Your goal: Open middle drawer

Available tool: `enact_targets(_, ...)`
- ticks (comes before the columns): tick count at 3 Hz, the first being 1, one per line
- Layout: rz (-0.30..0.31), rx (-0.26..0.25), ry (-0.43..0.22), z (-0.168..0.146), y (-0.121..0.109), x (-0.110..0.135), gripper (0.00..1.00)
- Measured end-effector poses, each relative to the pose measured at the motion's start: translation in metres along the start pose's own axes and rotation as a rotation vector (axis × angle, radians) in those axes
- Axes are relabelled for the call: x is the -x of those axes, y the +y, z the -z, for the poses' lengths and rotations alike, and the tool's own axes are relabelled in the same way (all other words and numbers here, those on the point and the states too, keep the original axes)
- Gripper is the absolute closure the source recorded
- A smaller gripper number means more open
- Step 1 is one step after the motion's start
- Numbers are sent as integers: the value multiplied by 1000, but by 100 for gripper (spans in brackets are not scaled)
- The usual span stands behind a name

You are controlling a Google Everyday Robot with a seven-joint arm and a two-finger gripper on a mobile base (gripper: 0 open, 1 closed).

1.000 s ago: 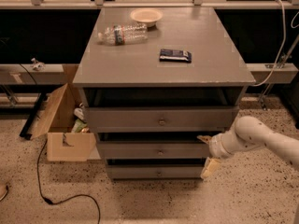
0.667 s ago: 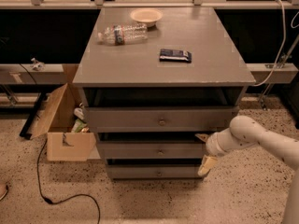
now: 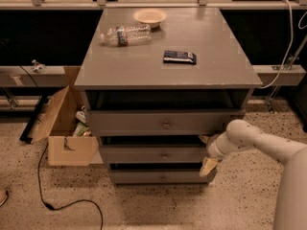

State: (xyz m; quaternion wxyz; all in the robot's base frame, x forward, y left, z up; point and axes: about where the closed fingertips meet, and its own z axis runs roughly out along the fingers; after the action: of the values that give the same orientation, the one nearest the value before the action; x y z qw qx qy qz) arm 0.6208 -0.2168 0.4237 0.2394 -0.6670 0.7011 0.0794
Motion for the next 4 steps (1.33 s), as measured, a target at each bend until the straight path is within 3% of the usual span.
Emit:
enact_targets(1,-13,-3,7,-14,-6,-5,0)
enact_targets(2,-36,-5,2,-22,-3,-10,16)
enact_targets(4,-73,-31,21,-6,14,-19,63)
